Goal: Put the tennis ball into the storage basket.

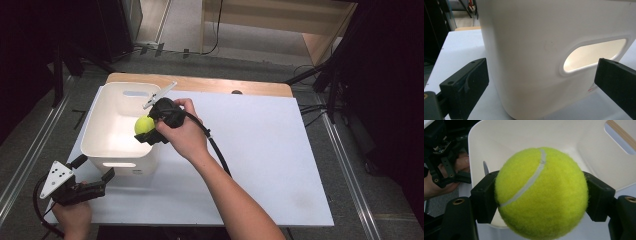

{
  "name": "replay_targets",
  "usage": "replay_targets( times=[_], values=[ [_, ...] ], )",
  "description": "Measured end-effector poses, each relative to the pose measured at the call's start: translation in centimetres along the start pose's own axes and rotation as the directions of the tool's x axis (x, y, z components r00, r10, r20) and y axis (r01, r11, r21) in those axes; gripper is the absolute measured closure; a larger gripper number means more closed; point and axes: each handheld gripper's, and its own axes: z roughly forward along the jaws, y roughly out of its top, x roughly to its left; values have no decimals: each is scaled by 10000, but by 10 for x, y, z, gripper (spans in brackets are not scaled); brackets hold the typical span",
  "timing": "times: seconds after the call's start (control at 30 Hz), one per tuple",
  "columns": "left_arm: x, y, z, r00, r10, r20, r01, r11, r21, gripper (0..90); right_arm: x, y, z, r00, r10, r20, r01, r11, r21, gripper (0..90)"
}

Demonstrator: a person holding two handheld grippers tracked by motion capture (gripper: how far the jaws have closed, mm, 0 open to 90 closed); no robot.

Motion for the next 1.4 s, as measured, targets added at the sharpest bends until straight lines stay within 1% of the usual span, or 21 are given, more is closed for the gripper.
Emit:
replay_targets(
  times=[0.07,0.17,0.23,0.3,0.37,0.57,0.6,0.7,0.77,0.93,1.0,1.03,1.13,1.17,1.2,1.23,1.27,1.3,1.37,1.4],
  values=[
    [0,0,0,10000,9,-21,-9,10000,67,0,1,0,2,10000,-75,-47,75,10000,34,235],
    [0,0,0,10000,1,0,-1,10000,-13,0,3,1,6,9999,-70,-113,71,9999,82,235],
    [0,0,-1,10000,21,-9,-20,9999,114,0,4,1,8,9998,-73,-160,75,9999,138,235],
    [0,0,-1,10000,19,-13,-19,9999,135,0,4,1,11,9997,-195,-167,197,9997,117,235],
    [0,0,0,10000,-17,-7,17,10000,53,0,4,2,12,9995,-217,-221,221,9996,153,235],
    [0,0,0,10000,-57,-7,57,10000,29,0,6,1,19,9991,-259,-329,271,9990,364,234],
    [0,0,0,10000,-51,-6,51,10000,32,0,6,1,20,9986,-376,-378,389,9987,342,234],
    [0,0,0,10000,-65,-8,65,10000,38,0,8,1,24,9983,-383,-444,408,9976,564,234],
    [0,0,0,10000,-68,0,68,10000,45,0,7,0,27,9972,-511,-547,541,9970,553,233],
    [1,0,-1,10000,-58,10,58,10000,78,0,9,-1,33,9977,-329,-589,391,9934,1082,232],
    [2,0,-1,10000,-64,-11,64,10000,51,0,9,-1,35,9979,-353,-536,411,9929,1120,230],
    [2,0,-1,10000,-94,-11,94,9999,47,0,8,-1,36,9973,-454,-580,517,9923,1125,229],
    [2,0,-1,9999,-111,-13,112,9999,48,0,9,-1,36,9978,-377,-547,442,9914,1228,211],
    [2,0,-1,9999,-113,-14,113,9999,93,0,8,-1,36,9972,-442,-607,511,9919,1162,178],
    [2,0,-1,9999,-145,-14,146,9999,76,0,9,-1,34,9972,-341,-662,419,9919,1197,159],
    [2,1,-1,9999,-131,-3,131,9998,126,0,8,-1,33,9967,-327,-739,413,9922,1180,159],
    [2,1,-1,9999,-123,-48,124,9997,207,0,8,-2,32,9968,-341,-719,422,9925,1145,159],
    [2,1,-1,9999,-147,-16,147,9998,114,0,7,-2,30,9970,-405,-655,477,9924,1130,156],
    [2,0,-1,9999,-145,-29,145,9999,88,0,7,-2,26,9974,-357,-619,421,9936,1051,139],
    [1,0,-1,9999,-154,-24,154,9998,84,0,7,-3,23,9982,-273,-526,325,9943,1011,133]
  ],
)
